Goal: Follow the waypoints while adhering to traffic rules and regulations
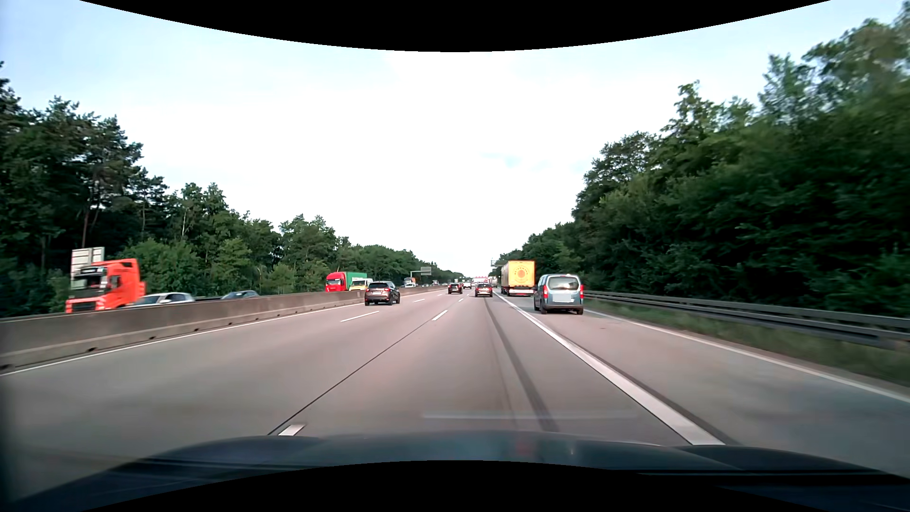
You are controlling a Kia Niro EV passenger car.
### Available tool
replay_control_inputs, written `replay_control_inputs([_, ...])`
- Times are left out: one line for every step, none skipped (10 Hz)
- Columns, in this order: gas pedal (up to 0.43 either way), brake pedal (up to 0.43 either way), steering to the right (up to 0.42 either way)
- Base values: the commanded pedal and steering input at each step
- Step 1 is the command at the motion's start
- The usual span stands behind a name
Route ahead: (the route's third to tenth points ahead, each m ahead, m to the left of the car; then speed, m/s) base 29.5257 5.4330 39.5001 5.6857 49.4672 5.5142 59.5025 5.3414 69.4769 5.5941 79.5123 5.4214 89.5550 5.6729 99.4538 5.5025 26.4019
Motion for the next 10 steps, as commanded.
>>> replay_control_inputs([0.0,0.0,-0.006])
replay_control_inputs([0.0,0.0,-0.005])
replay_control_inputs([0.0,0.0,-0.005])
replay_control_inputs([0.0,0.0,-0.005])
replay_control_inputs([0.0,0.0,-0.005])
replay_control_inputs([0.0,0.0,-0.005])
replay_control_inputs([0.0,0.0,-0.005])
replay_control_inputs([0.0,0.0,-0.005])
replay_control_inputs([0.0,0.0,-0.004])
replay_control_inputs([0.0,0.0,-0.004])
